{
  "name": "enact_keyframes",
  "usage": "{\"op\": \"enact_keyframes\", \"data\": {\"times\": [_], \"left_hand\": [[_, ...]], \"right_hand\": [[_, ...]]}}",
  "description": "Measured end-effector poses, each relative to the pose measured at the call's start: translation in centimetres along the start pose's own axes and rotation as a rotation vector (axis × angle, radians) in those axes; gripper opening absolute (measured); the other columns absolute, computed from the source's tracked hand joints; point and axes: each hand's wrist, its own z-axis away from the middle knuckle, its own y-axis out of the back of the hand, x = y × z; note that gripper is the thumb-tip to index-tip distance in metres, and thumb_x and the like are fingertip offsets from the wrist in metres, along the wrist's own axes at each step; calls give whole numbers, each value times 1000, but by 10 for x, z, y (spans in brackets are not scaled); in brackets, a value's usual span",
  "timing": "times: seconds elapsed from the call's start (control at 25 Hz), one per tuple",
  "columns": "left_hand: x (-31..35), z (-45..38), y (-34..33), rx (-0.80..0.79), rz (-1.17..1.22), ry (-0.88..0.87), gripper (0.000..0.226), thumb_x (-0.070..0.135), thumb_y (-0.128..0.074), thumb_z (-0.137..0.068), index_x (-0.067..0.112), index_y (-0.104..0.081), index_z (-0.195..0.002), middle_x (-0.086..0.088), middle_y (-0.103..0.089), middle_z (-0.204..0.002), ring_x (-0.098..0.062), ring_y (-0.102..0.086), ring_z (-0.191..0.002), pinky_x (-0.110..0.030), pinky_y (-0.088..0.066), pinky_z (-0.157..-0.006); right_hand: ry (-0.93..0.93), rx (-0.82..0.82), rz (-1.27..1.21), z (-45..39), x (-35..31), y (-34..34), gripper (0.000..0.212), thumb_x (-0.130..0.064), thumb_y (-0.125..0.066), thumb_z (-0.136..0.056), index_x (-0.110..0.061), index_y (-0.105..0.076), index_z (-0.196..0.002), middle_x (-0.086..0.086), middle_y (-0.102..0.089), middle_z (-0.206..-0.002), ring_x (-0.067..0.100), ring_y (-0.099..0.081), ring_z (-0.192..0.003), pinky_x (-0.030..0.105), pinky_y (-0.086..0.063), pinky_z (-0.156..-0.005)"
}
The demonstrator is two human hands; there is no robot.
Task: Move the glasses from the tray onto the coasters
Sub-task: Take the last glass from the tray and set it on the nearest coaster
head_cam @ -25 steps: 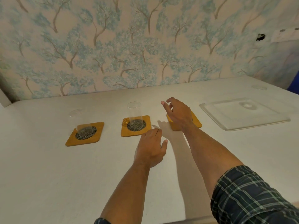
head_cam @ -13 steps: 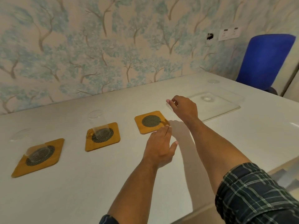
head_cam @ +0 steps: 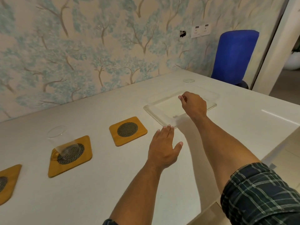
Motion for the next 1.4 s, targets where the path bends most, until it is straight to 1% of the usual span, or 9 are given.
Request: {"op": "enact_keyframes", "data": {"times": [0.12, 0.24, 0.48, 0.76, 0.88, 1.04, 1.16, 1.28, 1.4], "left_hand": [[3, -14, -8, 47, 11, 143, 86, 66, -27, -99, 15, 0, -163, -2, 4, -171, -16, 9, -157, -35, 11, -124], [0, -20, -14, -31, -25, 196, 95, 73, -23, -95, 12, 6, -161, -4, 9, -171, -17, 13, -156, -37, 8, -126], [-5, -26, -20, -75, -68, 201, 98, 76, -20, -93, 10, 1, -162, -7, 4, -171, -19, 6, -157, -39, 5, -126], [-4, -27, -21, -40, -85, 191, 97, 76, -21, -93, 10, 0, -162, -7, 2, -171, -21, 4, -157, -38, 5, -126], [-3, -26, -20, -45, -84, 192, 97, 75, -22, -93, 11, 1, -162, -7, 3, -171, -20, 6, -157, -39, 5, -126], [-4, -26, -20, -52, -88, 198, 98, 75, -22, -92, 11, 2, -162, -8, 4, -171, -20, 6, -157, -39, 5, -126], [-3, -26, -19, -60, -93, 195, 98, 76, -21, -93, 11, 1, -162, -8, 4, -171, -21, 7, -157, -40, 5, -126], [-2, -27, -19, -72, -90, 196, 97, 75, -22, -93, 11, 2, -162, -7, 4, -171, -20, 7, -157, -40, 5, -126], [-2, -26, -18, -75, -96, 200, 97, 75, -21, -93, 11, 3, -162, -7, 5, -171, -20, 7, -157, -41, 4, -126]], "right_hand": [[-100, -35, -7, -21, 15, 3, 37, -52, -55, -99, -22, -66, -116, 1, -73, -106, 20, -67, -93, 33, -54, -78], [-169, -72, -21, -42, 25, 6, 50, -54, -61, -95, -18, -59, -130, 5, -69, -120, 25, -65, -110, 33, -50, -83], [-213, -209, -29, -84, 30, -7, 68, -37, -65, -97, -13, -36, -153, 14, -49, -147, 32, -49, -133, 40, -45, -103], [-159, -323, -47, -122, 30, -28, 86, -26, -68, -94, -23, -15, -161, 8, -10, -168, 36, -27, -148, 47, -35, -113], [-155, -357, -21, -134, 28, -31, 89, -30, -68, -94, -24, -11, -162, 6, -4, -169, 38, -21, -149, 50, -31, -115], [-154, -412, 97, -137, 27, -40, 91, -39, -68, -93, -19, -12, -162, 9, -4, -168, 39, -22, -148, 52, -32, -113], [-125, -356, 160, -134, 30, -48, 83, -43, -65, -94, -18, -21, -159, 11, -10, -167, 40, -29, -144, 52, -37, -109], [-102, -256, 171, -134, 31, -50, 61, -40, -56, -100, -14, -33, -150, 18, -23, -161, 43, -39, -136, 54, -40, -104], [-71, -180, 145, -135, 28, -48, 49, -35, -54, -101, -7, -41, -140, 20, -46, -143, 43, -49, -124, 52, -44, -98]]}}
